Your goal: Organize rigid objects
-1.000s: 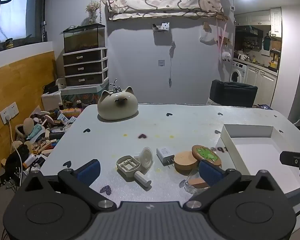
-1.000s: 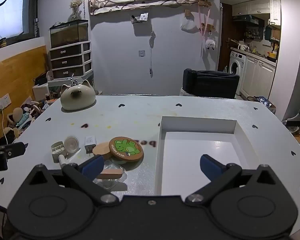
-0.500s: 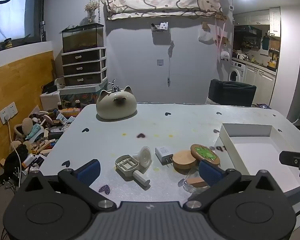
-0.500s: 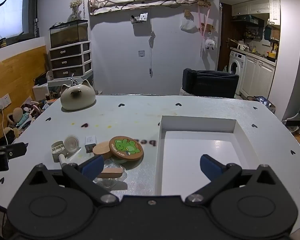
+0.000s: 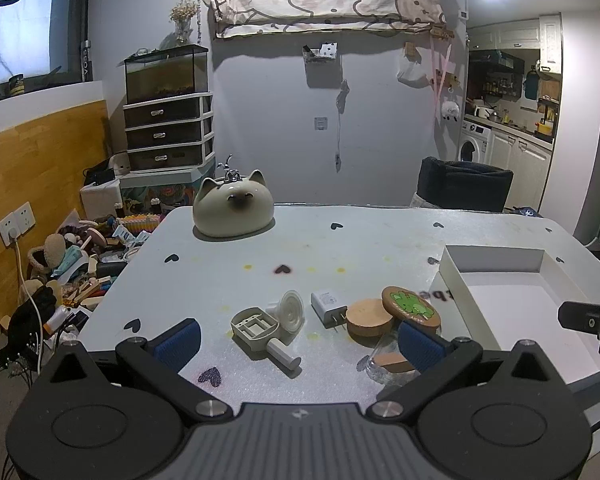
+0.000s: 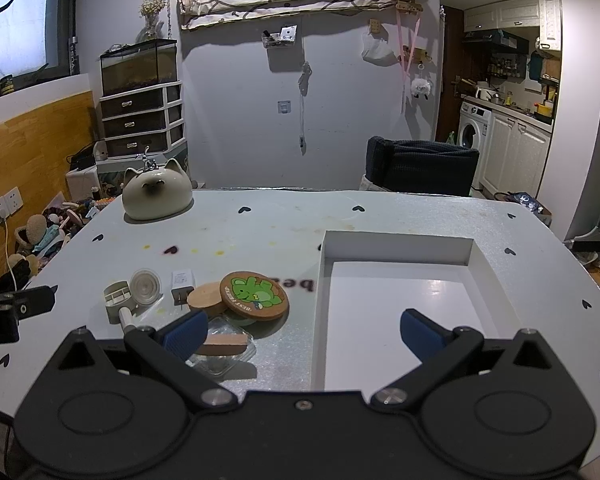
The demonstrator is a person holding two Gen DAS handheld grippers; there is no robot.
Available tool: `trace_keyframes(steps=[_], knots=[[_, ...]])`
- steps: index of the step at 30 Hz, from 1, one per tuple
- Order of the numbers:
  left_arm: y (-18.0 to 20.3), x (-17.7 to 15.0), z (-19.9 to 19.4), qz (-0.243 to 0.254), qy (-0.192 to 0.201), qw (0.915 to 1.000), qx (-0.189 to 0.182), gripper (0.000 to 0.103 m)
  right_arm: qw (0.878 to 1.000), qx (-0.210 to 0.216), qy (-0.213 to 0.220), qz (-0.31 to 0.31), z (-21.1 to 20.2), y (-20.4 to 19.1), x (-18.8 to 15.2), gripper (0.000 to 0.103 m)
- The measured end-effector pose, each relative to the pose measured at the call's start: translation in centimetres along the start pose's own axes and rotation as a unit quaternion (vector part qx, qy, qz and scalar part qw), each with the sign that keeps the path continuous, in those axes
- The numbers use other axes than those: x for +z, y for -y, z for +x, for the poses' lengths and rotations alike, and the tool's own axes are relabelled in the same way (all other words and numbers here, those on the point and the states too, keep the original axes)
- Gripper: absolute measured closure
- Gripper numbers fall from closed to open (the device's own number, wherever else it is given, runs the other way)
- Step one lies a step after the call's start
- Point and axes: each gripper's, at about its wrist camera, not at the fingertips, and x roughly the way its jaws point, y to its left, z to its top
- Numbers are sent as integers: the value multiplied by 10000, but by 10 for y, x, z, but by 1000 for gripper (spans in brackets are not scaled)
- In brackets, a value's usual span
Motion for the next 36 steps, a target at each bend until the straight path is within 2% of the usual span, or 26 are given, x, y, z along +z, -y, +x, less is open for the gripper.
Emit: trace_keyframes(steps=[36], knots=[[0, 0, 0, -9, -12, 10000, -5, 0, 10000, -3, -3, -2, 0, 0, 1, 0]])
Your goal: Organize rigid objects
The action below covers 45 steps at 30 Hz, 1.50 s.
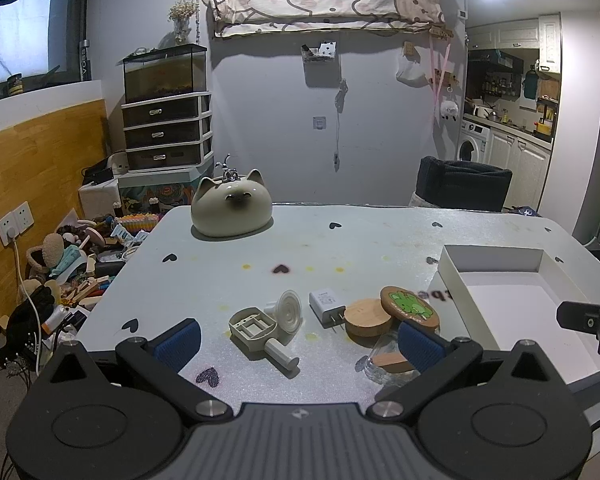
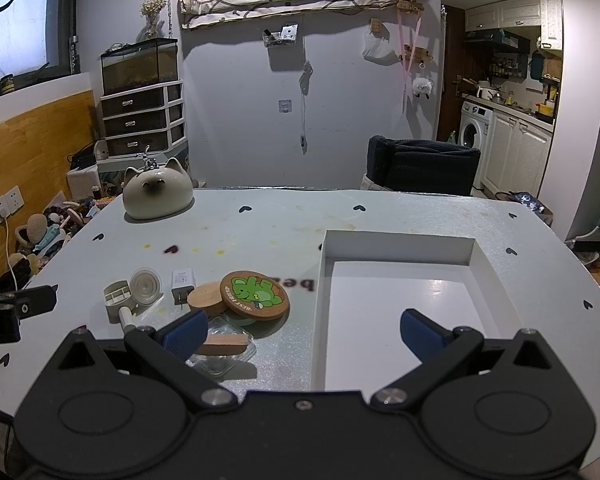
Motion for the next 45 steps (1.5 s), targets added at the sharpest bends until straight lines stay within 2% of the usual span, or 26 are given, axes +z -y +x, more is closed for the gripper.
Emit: trace_keyframes(steps=[23, 30, 38, 45], knots=[[0, 0, 0, 6, 13, 10000, -1, 0, 10000, 11, 5, 4, 2, 2, 0, 0], [18, 1, 10, 10, 59, 10000, 12, 0, 9999, 71, 105, 26, 11, 2, 5, 0], [28, 15, 21, -69, 76, 9999, 52, 0, 9993, 1, 258, 272, 23, 37, 20, 0], [42, 26, 40, -395, -5, 9988, 307, 0, 9965, -468, 447, 525, 35, 104, 38, 0]])
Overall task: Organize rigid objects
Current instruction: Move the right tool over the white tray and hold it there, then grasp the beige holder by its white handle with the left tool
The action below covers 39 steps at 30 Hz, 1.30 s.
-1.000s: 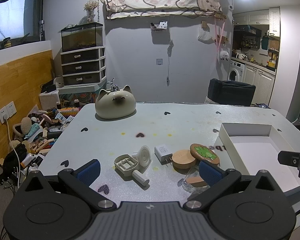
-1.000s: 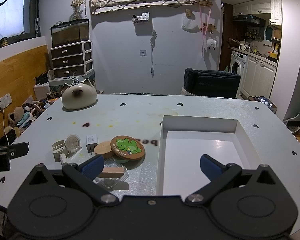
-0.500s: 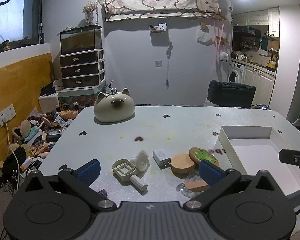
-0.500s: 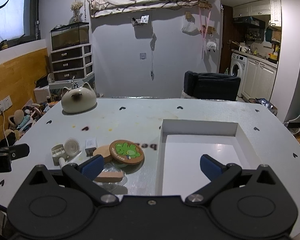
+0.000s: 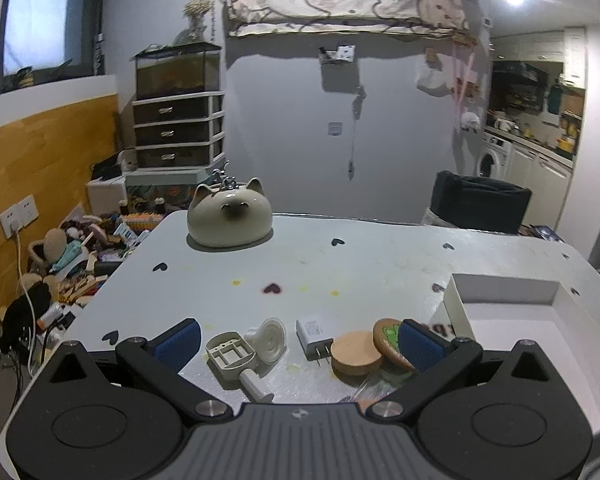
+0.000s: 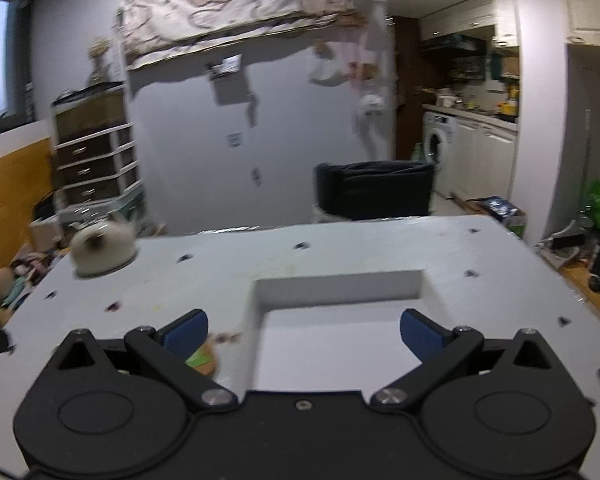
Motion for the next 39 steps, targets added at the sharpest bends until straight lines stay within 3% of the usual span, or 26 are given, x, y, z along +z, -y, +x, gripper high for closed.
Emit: trace_keyframes(steps=[7, 10, 14, 17, 20, 27, 33, 39], knots=[[18, 4, 22, -348, -200, 9985, 380, 0, 9989, -405, -134, -218, 26, 68, 19, 0], [21, 2, 32, -544, -334, 9966, 512, 0, 9984, -292, -371, -317, 41, 94, 20, 1], [19, -4, 41, -849, -518, 9924, 724, 0, 9953, -32, -901, -359, 66, 122, 8, 25], [19, -10, 46, -927, -611, 9889, 984, 0, 9903, 103, -1351, -301, 87, 138, -8, 35], [18, -18, 50, -1012, -686, 9856, 1169, 0, 9845, 189, -1732, -197, 106, 146, -24, 59], [18, -29, 57, -1107, -853, 9805, 1384, 0, 9765, -55, -2148, -153, 138, 155, -48, 84], [11, -33, 74, -1150, -1039, 9792, 1307, 0, 9704, -148, -2410, -61, 152, 161, -56, 99], [-5, -33, 100, -1176, -1179, 9780, 1253, 0, 9647, -266, -2621, 62, 160, 161, -63, 96]])
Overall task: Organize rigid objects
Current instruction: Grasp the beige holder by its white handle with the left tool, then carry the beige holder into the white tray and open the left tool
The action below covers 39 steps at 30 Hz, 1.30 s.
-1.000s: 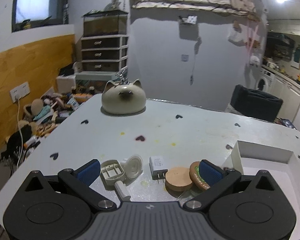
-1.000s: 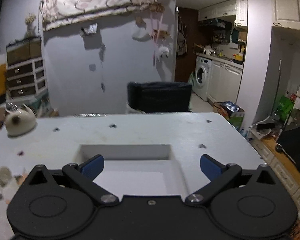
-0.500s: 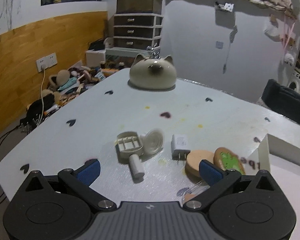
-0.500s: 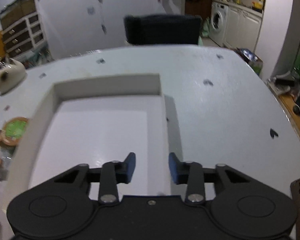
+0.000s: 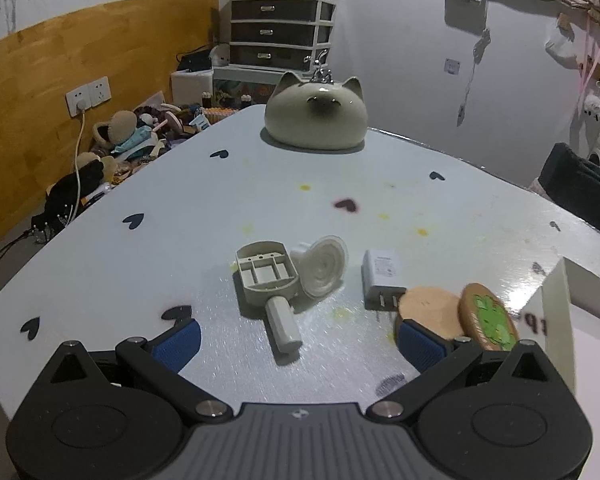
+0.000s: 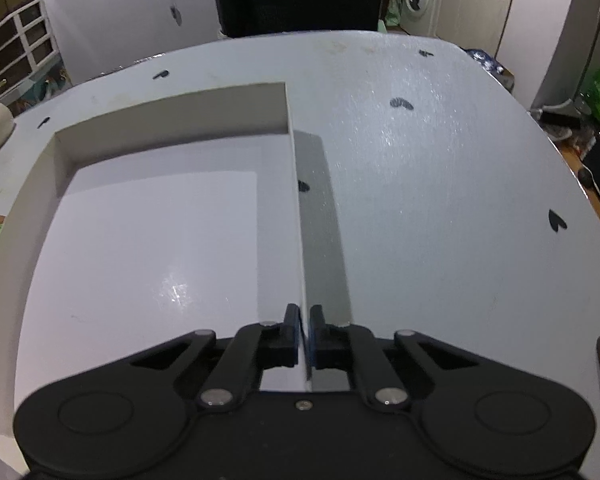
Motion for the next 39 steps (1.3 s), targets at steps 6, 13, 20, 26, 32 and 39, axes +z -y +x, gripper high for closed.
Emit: trace_keyframes(steps=[6, 13, 20, 26, 32, 39], knots=[[-10, 12, 30, 128, -95, 9998, 83, 18, 9997, 34, -21, 244, 2, 3, 0, 96], [-11, 17, 61, 498, -288, 9982, 150, 45, 9997, -43, -101, 231, 4, 2, 2, 96], [-5, 17, 85, 966, -286, 9944, 327, 59, 9996, -67, -208, 198, 8, -1, 7, 95], [-7, 17, 81, 939, -211, 9950, 252, 61, 9995, -55, -219, 222, 9, 0, 8, 95], [-10, 10, 59, 708, -115, 9973, 181, 61, 9995, -31, -208, 235, 10, 1, 7, 96], [0, 11, 17, 663, 150, 9976, -112, 61, 9996, -12, -184, 206, 9, 1, 5, 96]])
